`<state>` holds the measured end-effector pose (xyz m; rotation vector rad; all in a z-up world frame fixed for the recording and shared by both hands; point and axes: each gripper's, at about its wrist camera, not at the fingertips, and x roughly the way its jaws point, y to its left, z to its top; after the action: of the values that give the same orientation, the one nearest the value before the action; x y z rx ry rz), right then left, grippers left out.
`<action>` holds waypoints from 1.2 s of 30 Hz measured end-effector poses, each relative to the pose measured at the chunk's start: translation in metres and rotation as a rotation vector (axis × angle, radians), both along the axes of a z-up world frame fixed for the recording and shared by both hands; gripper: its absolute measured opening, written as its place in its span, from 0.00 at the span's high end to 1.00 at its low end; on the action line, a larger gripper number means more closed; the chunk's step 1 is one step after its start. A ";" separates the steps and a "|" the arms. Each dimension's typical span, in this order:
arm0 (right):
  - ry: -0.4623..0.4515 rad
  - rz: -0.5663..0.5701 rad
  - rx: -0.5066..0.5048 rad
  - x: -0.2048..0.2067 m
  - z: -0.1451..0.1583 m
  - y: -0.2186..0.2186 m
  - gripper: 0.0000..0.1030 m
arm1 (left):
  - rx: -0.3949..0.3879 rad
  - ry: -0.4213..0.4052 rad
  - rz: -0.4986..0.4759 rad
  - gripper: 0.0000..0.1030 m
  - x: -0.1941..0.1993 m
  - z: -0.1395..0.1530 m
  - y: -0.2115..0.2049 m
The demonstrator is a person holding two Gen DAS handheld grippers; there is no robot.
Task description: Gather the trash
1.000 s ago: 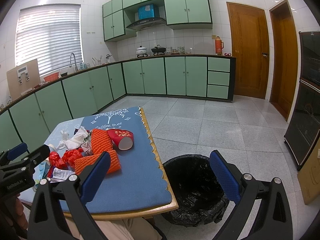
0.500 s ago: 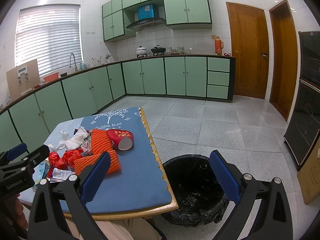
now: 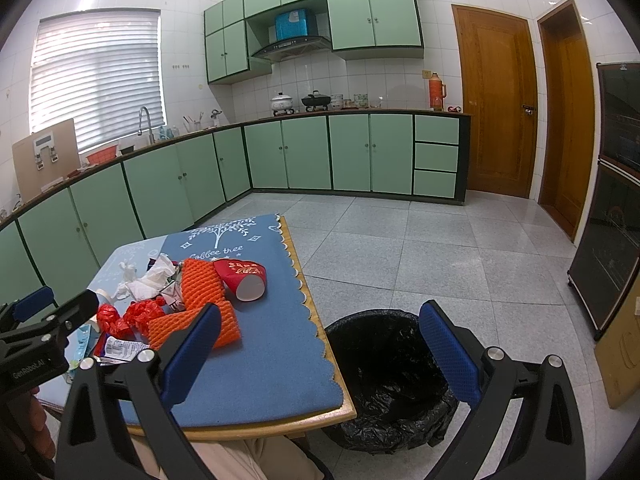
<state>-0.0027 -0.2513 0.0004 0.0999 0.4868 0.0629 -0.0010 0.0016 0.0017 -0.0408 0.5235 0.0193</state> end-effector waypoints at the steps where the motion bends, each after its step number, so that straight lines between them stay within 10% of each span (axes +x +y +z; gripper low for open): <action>1: 0.000 0.000 0.000 0.000 0.000 0.000 0.06 | 0.000 0.000 0.000 0.05 0.000 0.000 0.000; 36: -0.025 0.062 0.008 0.049 -0.005 0.014 0.06 | 0.018 0.010 0.098 0.05 0.029 -0.012 0.049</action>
<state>0.0459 -0.2368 -0.0044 0.0916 0.4643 0.1265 0.0284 0.0501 -0.0102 -0.0492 0.5311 0.1196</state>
